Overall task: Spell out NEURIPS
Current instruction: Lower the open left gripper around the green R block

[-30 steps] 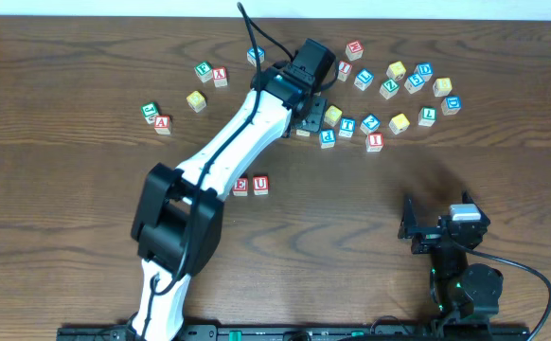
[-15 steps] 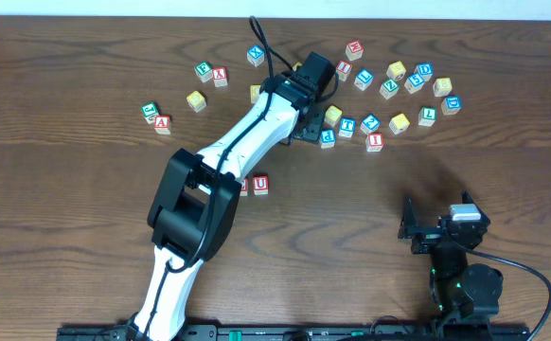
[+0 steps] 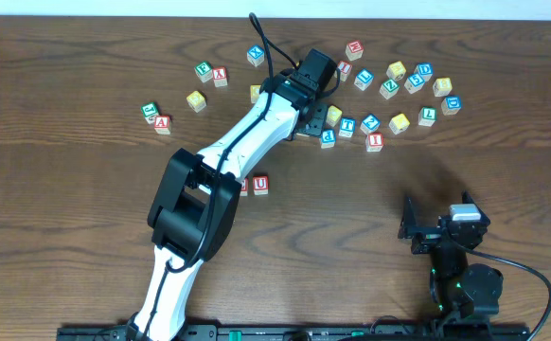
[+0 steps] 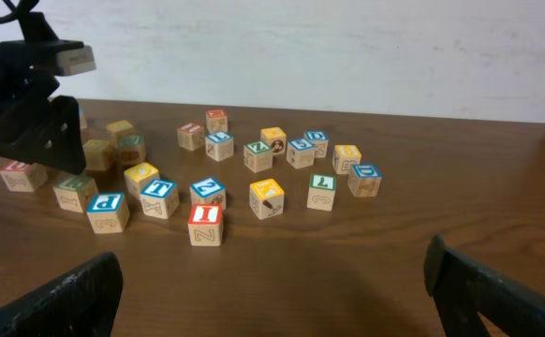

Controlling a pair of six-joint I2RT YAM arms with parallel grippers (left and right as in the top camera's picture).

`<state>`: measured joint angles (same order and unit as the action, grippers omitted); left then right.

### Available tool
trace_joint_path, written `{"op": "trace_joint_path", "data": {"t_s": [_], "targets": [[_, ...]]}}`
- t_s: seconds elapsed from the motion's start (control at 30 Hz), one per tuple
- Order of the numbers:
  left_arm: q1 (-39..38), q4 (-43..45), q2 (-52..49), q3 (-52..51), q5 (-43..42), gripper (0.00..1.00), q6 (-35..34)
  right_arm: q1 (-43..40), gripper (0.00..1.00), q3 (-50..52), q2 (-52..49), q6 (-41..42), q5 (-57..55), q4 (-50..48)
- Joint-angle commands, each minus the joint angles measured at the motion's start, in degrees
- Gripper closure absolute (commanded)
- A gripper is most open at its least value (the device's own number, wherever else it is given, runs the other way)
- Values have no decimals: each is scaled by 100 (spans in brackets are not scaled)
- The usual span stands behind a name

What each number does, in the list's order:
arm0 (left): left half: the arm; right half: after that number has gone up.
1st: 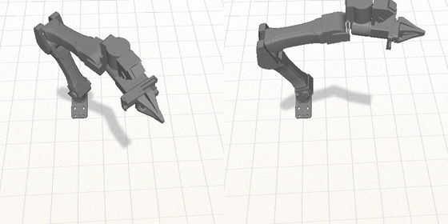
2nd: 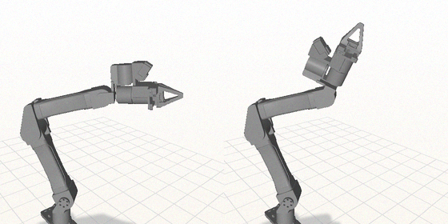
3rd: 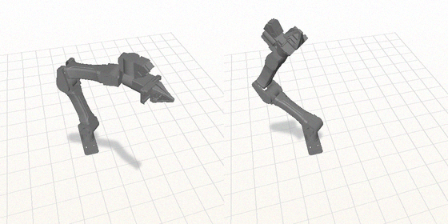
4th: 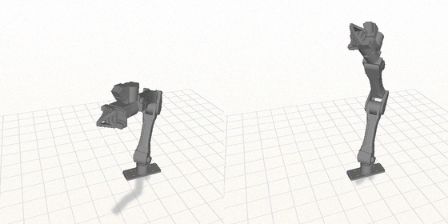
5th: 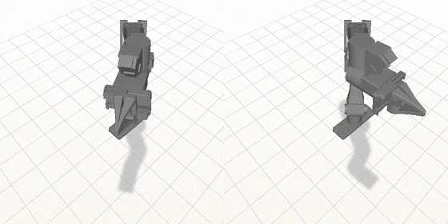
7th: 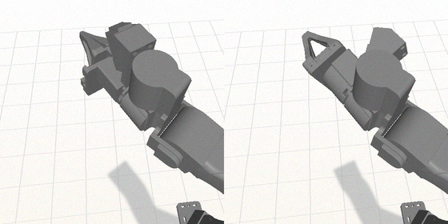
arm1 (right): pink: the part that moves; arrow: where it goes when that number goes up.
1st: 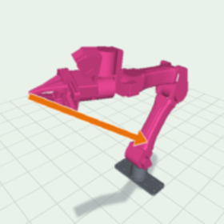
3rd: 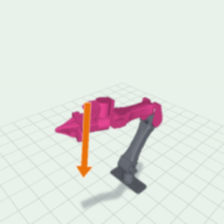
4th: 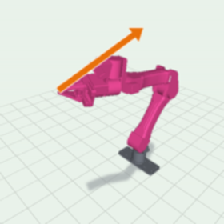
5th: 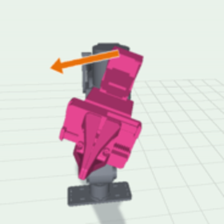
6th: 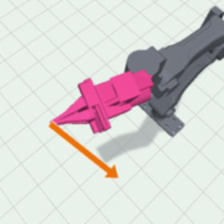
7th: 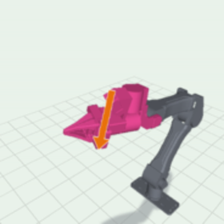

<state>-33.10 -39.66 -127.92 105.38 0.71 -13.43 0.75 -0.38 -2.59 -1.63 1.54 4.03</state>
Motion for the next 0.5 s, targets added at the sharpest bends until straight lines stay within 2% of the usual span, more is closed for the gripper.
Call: {"op": "trace_joint_path", "data": {"t_s": [0.0,0.47], "targets": [[0,20,-111,116,-13,40,79,-35,1,7,17,96,13,26],[-127,354,-317,114,-48,40,94,-35,1,4,17,94,13,26]]}}
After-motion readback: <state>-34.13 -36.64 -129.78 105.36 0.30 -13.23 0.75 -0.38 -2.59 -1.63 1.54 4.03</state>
